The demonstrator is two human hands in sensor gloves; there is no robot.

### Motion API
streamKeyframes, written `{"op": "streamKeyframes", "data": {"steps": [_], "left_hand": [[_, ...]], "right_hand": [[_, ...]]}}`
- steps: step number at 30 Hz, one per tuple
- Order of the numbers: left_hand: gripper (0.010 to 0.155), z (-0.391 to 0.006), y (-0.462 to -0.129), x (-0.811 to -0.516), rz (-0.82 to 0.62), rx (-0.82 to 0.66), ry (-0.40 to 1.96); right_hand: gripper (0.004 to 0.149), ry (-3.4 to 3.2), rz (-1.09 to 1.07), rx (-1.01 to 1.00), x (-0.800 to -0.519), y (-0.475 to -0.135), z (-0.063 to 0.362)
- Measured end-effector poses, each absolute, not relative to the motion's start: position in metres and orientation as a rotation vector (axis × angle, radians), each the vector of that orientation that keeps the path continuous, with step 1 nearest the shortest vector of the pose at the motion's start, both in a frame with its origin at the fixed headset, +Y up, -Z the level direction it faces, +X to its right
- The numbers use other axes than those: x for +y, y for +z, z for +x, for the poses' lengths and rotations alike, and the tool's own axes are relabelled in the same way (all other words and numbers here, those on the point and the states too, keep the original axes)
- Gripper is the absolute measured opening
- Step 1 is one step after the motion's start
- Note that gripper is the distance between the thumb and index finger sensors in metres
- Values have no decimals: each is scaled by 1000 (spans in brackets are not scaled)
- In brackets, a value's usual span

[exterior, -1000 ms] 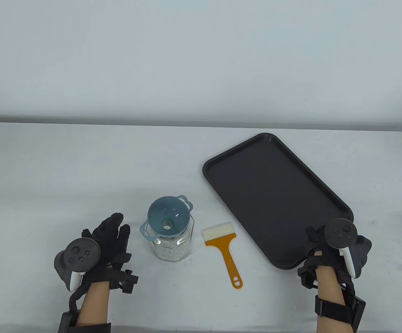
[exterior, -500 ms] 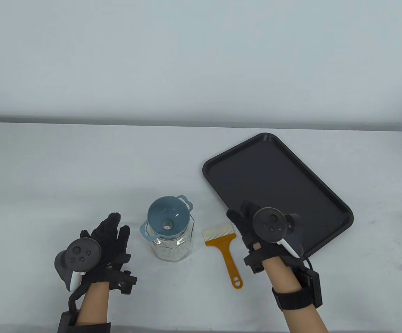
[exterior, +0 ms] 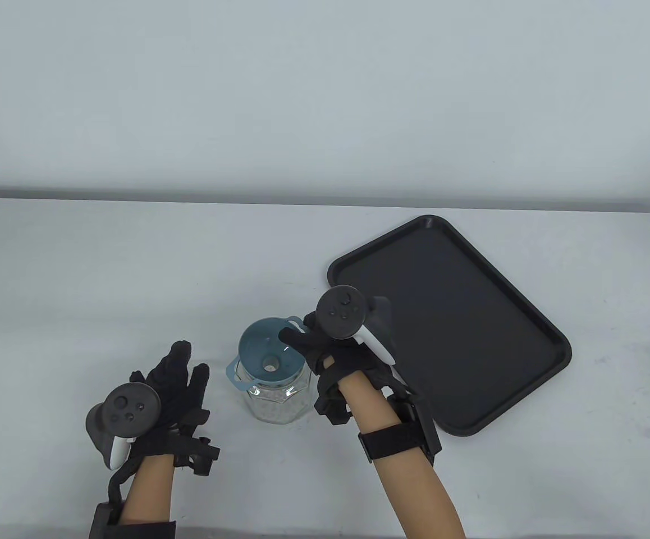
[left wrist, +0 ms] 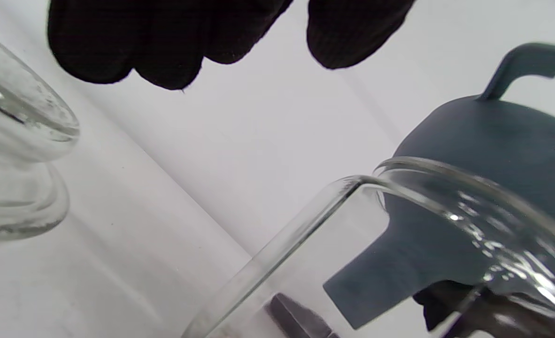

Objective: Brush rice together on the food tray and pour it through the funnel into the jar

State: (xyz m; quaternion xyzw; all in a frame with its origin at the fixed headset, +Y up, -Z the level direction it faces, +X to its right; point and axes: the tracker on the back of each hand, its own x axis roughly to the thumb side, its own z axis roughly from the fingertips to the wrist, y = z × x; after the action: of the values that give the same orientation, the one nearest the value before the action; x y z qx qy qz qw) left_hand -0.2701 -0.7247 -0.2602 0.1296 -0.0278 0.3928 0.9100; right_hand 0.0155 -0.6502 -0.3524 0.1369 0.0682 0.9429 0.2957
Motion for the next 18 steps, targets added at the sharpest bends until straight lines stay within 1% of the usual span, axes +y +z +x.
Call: {"op": "streamKeyframes", "data": {"steps": [1, 4, 10, 14, 18], "left_hand": [[72, -271, -260, -725, 267, -56, 811], [72, -272, -260, -725, 270, -50, 819], [72, -272, -260, -725, 266, -46, 819], [72, -271, -259, -724, 269, -53, 817], [72, -269, -258, -723, 269, -69, 817]], "right_hand": [[54, 2507, 353, 164, -649, -352, 16], [45, 2423, 341, 131, -645, -350, 21], [42, 2206, 349, -20, -621, -338, 44], [41, 2050, 365, -139, -611, -327, 76], [41, 2027, 258, -338, -615, -315, 134]]}}
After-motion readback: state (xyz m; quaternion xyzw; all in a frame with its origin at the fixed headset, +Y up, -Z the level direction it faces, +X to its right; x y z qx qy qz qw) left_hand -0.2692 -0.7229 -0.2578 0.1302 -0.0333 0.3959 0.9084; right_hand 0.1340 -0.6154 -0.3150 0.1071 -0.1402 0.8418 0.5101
